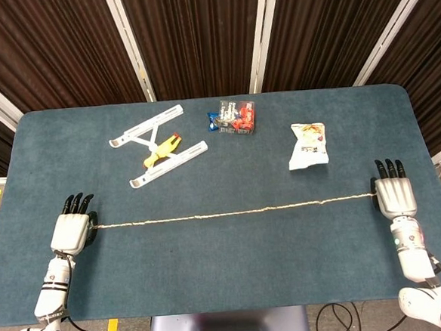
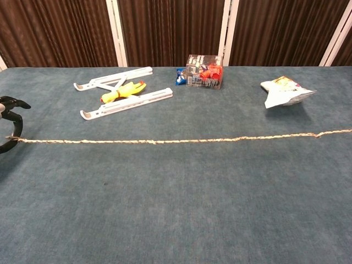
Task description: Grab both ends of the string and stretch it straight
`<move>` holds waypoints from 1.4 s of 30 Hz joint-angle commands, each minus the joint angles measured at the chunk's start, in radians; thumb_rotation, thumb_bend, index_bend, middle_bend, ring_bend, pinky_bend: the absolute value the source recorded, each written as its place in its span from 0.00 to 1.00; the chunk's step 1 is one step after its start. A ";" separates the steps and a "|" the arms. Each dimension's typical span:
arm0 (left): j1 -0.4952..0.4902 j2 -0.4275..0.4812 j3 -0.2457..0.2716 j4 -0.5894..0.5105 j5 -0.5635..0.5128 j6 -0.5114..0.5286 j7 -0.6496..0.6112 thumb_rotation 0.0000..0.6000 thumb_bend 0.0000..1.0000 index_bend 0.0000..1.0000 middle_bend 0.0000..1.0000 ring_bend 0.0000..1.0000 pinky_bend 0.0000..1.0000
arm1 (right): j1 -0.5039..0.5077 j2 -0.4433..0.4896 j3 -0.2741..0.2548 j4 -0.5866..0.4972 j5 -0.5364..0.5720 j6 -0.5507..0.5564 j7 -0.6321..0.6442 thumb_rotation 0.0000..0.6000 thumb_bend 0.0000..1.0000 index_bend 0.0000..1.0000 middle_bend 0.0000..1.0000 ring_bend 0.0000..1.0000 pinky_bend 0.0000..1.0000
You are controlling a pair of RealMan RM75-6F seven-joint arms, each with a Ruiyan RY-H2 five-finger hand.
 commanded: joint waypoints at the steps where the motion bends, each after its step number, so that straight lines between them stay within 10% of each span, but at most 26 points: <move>1: -0.001 -0.005 0.000 0.007 0.000 -0.005 -0.001 1.00 0.45 0.68 0.11 0.00 0.09 | -0.004 -0.002 0.000 0.013 -0.001 -0.005 0.010 1.00 0.68 0.88 0.18 0.00 0.00; 19: -0.007 -0.034 0.002 0.049 0.003 -0.034 -0.003 1.00 0.45 0.65 0.11 0.00 0.09 | -0.005 -0.037 -0.011 0.094 -0.015 -0.057 0.045 1.00 0.68 0.84 0.18 0.00 0.00; 30: -0.016 -0.013 0.034 0.034 0.029 -0.082 -0.015 1.00 0.44 0.04 0.03 0.00 0.08 | -0.004 -0.047 -0.009 0.095 0.036 -0.120 -0.032 1.00 0.64 0.04 0.03 0.00 0.00; 42: 0.006 0.095 0.039 -0.078 0.049 -0.048 -0.076 1.00 0.40 0.00 0.00 0.00 0.08 | -0.029 0.026 -0.002 -0.039 0.051 -0.075 -0.078 1.00 0.37 0.00 0.00 0.00 0.00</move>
